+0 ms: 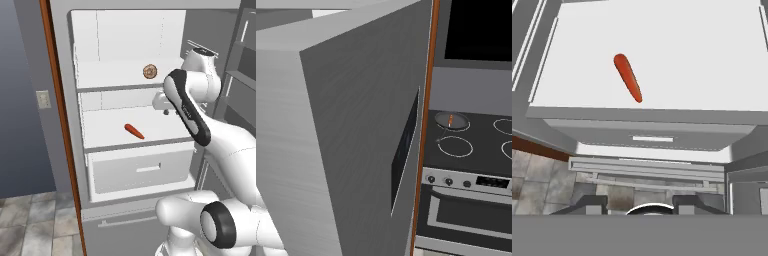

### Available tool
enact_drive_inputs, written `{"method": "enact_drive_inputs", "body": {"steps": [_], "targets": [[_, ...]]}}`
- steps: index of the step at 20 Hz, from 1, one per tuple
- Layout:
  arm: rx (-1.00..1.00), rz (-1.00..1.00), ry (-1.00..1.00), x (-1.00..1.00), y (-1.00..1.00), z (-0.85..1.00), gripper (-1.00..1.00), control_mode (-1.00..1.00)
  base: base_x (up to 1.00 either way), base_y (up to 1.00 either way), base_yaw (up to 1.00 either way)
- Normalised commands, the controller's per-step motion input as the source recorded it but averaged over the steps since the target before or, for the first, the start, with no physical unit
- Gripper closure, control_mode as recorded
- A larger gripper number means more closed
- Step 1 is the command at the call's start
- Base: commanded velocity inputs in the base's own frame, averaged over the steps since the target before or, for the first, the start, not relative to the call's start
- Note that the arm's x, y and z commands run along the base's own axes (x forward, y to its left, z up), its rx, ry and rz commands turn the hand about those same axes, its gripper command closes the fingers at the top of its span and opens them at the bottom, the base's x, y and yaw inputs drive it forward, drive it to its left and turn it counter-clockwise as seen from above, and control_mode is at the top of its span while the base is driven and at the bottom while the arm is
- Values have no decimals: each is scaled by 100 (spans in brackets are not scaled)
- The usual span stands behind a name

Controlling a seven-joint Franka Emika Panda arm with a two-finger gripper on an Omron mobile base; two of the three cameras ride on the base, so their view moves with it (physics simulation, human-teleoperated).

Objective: Place the cold items (mushroom and carrot) from the fridge in one tupperware on the dining counter. Place the warm items (kebab skewer and hot dog) in the stove area in another tupperware.

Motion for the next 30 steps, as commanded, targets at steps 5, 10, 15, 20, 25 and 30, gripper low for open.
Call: {"method": "enact_drive_inputs", "body": {"steps": [5, 10, 15, 20, 25, 30], "targets": [[-10, 0, -11, -7, 41, -22, -100, -100, 0, 0, 0], [-40, -8, -5, 0, 98, -58, -100, -100, 0, 0, 0], [-17, -4, 1, 2, 28, -51, -100, -100, 0, 0, 0], [-3, 0, 21, 43, -19, -38, -100, -100, 0, 0, 0], [8, 6, 8, 58, -14, -21, -100, -100, 0, 0, 0], [13, 17, -12, 56, -5, -32, -100, -100, 0, 0, 0]]}}
